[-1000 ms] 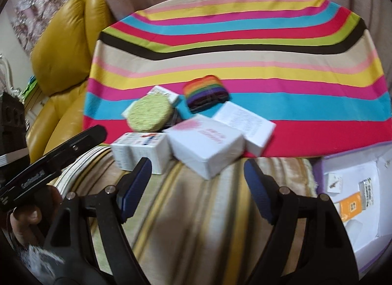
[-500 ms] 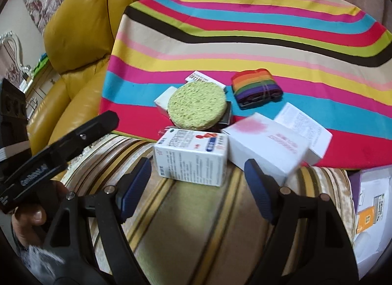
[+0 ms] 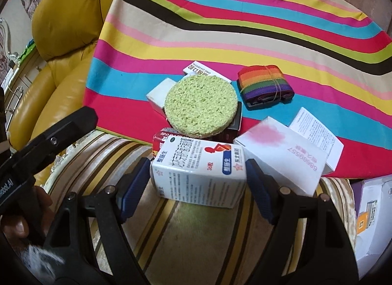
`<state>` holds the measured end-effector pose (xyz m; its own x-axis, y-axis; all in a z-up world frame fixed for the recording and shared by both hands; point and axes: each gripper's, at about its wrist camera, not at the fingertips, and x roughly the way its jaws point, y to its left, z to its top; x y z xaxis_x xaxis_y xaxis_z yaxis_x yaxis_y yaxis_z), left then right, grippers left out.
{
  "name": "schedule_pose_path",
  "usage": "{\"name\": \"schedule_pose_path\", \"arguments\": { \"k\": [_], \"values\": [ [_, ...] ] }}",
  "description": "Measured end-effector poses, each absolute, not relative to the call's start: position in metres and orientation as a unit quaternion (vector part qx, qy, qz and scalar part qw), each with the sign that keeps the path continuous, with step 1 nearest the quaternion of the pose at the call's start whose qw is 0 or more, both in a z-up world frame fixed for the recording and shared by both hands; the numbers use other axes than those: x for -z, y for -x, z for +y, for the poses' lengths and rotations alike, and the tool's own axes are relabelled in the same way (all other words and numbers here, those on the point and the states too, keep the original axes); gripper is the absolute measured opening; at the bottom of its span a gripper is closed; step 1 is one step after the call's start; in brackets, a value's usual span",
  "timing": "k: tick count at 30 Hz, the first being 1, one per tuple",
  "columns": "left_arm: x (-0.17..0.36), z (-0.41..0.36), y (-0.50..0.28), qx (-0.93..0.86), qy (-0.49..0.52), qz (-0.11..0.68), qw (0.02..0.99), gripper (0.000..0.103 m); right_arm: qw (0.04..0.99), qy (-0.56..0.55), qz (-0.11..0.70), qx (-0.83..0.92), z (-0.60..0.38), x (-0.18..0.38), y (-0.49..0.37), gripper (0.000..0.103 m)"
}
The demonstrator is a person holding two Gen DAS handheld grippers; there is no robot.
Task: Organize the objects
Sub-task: 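Grasp the green round sponge with the left tool while the right tool grasps the white milk carton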
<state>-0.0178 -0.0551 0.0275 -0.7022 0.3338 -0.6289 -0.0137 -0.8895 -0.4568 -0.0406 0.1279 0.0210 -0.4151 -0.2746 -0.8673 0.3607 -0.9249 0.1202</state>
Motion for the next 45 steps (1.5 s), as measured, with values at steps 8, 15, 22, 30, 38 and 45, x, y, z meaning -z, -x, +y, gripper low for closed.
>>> {"name": "schedule_pose_path", "arguments": {
  "k": [8, 15, 22, 30, 38, 45],
  "values": [
    [-0.027, -0.047, 0.032, -0.899, 0.383, -0.191, 0.095, 0.076, 0.22, -0.474, 0.016, 0.853, 0.141, -0.035, 0.028, 0.075],
    [-0.027, -0.022, 0.049, -0.898, 0.401, -0.148, 0.107, 0.082, 0.205, -0.407, -0.013, 0.89, 0.175, -0.058, 0.014, 0.075],
    [-0.027, 0.029, 0.073, -0.894, 0.427, -0.063, 0.121, 0.086, 0.168, -0.386, -0.043, 0.906, 0.211, -0.063, 0.021, 0.075],
    [-0.016, 0.06, 0.094, -0.88, 0.461, -0.009, 0.118, 0.089, 0.15, -0.382, -0.076, 0.909, 0.246, -0.062, 0.027, 0.075],
    [-0.003, 0.07, 0.108, -0.866, 0.492, 0.016, 0.087, 0.089, 0.129, -0.39, -0.103, 0.906, 0.278, -0.054, 0.031, 0.075],
    [-0.006, 0.069, 0.106, -0.872, 0.484, 0.025, 0.067, 0.082, 0.127, -0.404, -0.129, 0.897, 0.294, -0.048, 0.032, 0.075]
  ]
}}
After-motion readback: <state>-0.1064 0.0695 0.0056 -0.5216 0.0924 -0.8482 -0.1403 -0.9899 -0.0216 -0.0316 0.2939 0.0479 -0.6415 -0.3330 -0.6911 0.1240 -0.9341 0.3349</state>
